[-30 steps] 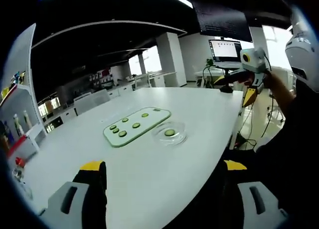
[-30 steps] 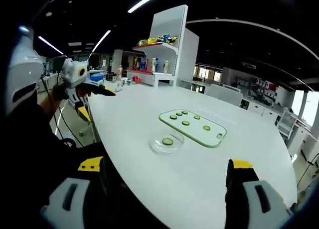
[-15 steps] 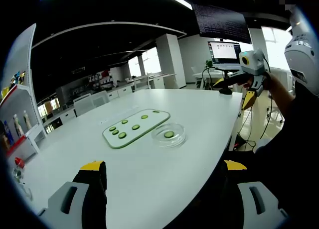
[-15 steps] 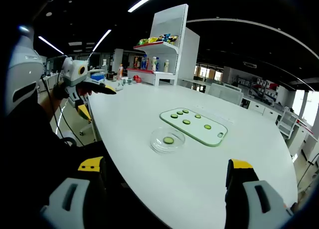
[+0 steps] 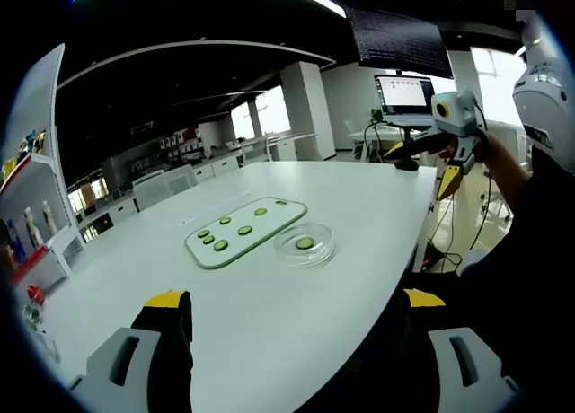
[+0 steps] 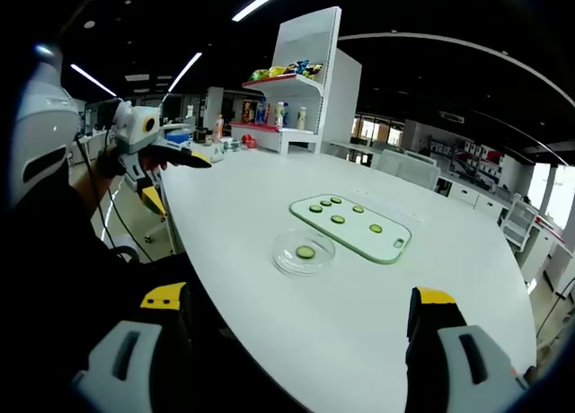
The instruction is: Open the petri dish lid, add cucumber slices into the petri dish, and close the lid
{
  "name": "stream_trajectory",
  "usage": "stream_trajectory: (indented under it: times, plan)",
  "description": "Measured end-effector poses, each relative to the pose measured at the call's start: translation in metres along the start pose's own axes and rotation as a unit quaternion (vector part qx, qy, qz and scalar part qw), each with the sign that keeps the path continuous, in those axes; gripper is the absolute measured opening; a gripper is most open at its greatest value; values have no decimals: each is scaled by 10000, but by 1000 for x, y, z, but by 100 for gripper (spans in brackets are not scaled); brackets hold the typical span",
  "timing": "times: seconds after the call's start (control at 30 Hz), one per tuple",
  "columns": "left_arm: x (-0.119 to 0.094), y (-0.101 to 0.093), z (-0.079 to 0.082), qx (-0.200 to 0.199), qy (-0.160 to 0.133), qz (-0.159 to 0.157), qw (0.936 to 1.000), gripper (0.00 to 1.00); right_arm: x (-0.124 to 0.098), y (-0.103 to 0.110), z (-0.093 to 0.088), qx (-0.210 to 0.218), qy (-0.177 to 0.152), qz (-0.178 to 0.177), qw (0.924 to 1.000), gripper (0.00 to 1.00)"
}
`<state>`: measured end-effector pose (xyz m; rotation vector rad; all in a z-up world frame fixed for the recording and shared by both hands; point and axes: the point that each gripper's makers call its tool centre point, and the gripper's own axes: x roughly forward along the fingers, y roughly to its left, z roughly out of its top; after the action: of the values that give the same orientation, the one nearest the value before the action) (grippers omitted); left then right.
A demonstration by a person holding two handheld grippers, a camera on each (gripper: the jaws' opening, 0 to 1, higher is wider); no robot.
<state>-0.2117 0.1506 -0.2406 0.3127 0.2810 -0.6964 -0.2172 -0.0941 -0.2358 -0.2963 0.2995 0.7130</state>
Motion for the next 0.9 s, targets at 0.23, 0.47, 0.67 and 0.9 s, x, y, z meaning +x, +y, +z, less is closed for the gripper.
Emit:
stream_trajectory:
  times: [0.23, 0.47, 0.67, 0.9]
  plan:
    - [0, 0, 0, 7, 8, -9, 10000, 95, 0, 1, 1, -12, -4, 9, 10000, 97]
    - [0, -1, 0, 18, 9, -19, 10000, 95, -1, 1, 1, -21, 3, 23, 10000, 97]
    - [-1, 0, 1, 28, 5, -1, 10000, 95, 0, 2, 1, -26, 2, 31, 10000, 97]
    - [-1, 2, -1, 20, 30, 17, 10000, 95, 3, 4, 0, -41, 28, 76, 10000, 97]
